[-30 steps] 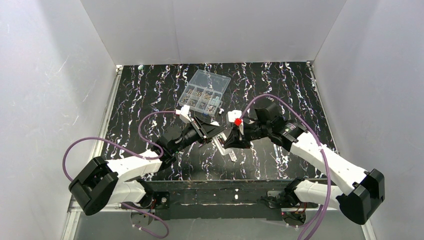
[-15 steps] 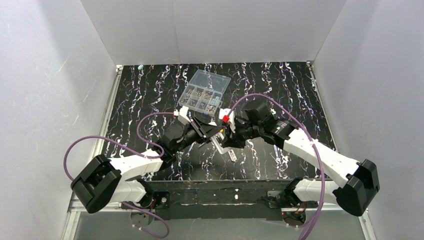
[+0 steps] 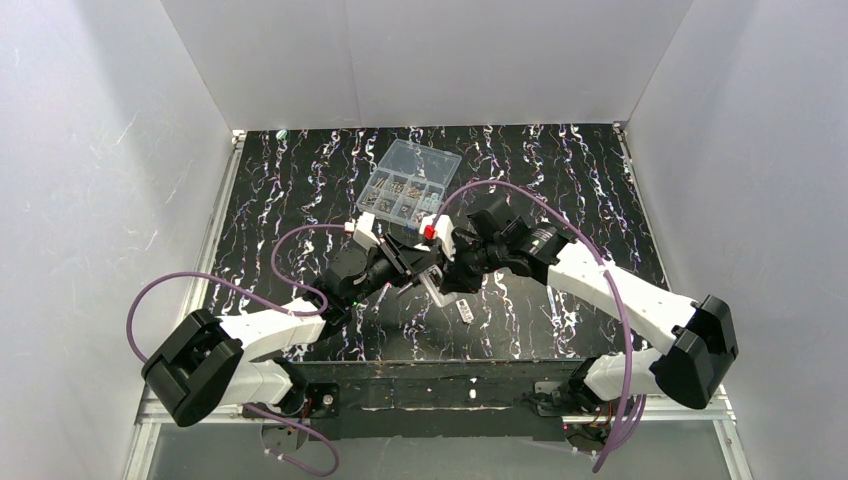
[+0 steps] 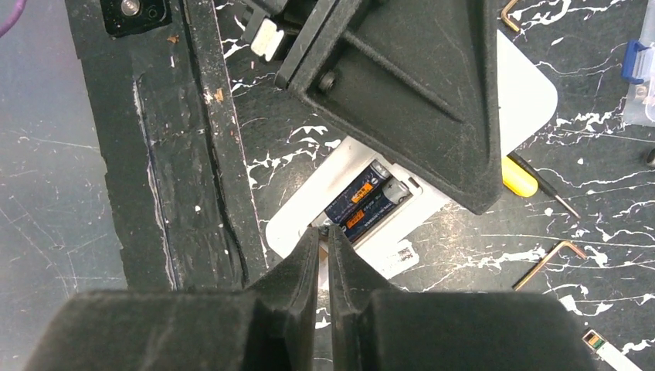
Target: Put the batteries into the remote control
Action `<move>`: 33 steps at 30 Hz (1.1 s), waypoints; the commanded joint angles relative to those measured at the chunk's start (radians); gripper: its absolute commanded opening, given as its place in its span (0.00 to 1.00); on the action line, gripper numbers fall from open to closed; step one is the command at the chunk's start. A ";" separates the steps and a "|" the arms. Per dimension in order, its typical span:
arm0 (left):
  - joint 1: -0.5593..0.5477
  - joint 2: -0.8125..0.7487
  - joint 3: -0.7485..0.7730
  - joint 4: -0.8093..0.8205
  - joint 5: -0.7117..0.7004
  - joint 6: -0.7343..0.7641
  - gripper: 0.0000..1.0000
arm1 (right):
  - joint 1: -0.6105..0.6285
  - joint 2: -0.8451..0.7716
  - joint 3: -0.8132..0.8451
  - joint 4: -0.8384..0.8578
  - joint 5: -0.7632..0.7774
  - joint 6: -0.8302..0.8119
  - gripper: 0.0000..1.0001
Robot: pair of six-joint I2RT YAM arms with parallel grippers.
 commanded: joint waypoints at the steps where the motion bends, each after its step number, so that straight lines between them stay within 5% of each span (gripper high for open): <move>1: -0.038 -0.036 0.032 0.171 0.140 -0.070 0.00 | 0.011 0.051 0.062 0.099 0.141 -0.009 0.13; 17: -0.039 -0.047 0.026 0.172 0.152 -0.056 0.00 | 0.074 0.155 0.216 -0.028 0.323 0.027 0.12; 24: -0.039 -0.052 0.000 0.172 0.173 -0.025 0.00 | 0.074 -0.032 0.131 0.101 0.359 0.083 0.15; 33: -0.039 -0.095 -0.028 0.172 0.335 0.192 0.00 | 0.073 -0.299 -0.076 0.279 0.635 0.265 0.35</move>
